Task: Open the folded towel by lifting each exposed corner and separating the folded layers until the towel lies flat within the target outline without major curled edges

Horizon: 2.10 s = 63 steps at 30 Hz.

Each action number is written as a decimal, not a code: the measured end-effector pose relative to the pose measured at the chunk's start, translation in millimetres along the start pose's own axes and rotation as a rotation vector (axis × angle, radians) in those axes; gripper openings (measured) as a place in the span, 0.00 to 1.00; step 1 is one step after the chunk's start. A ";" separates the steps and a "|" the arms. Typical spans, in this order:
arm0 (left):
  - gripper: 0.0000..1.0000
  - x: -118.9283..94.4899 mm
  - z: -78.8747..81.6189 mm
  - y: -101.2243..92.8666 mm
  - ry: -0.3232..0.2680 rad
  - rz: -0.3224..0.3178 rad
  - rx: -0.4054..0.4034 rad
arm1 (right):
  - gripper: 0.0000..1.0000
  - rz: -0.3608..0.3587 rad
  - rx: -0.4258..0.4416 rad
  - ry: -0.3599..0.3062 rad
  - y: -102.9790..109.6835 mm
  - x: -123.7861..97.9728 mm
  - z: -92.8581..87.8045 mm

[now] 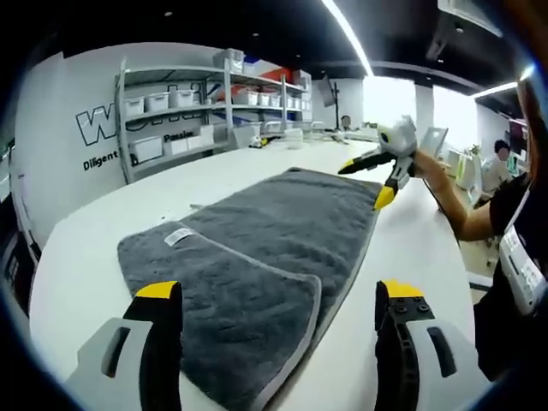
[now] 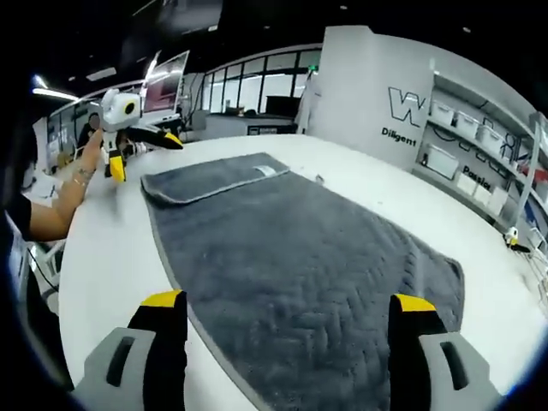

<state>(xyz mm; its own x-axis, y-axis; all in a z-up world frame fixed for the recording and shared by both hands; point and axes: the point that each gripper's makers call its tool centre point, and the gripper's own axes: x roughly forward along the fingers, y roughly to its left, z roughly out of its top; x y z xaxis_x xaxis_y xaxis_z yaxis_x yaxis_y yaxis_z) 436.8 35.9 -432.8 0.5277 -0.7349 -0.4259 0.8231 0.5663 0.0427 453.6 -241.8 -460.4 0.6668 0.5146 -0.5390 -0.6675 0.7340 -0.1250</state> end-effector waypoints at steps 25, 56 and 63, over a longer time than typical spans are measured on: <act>0.26 48.8 -16.4 -28.5 0.088 -0.002 0.138 | 0.99 0.045 0.006 -0.023 12.9 -1.5 2.4; 0.03 -12.8 12.0 43.0 -0.035 0.329 0.125 | 0.99 0.058 0.010 -0.022 11.3 -0.8 0.6; 0.03 -53.3 4.5 73.5 -0.021 0.520 0.139 | 0.99 0.063 0.011 -0.016 11.3 0.5 -0.7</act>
<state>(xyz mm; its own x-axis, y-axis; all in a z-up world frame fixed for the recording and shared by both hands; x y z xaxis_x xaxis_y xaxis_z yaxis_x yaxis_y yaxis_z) 470.1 115.1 -402.9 0.8760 -0.3791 -0.2983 0.4715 0.8036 0.3633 446.2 -233.6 -462.7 0.6289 0.5666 -0.5325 -0.7045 0.7050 -0.0819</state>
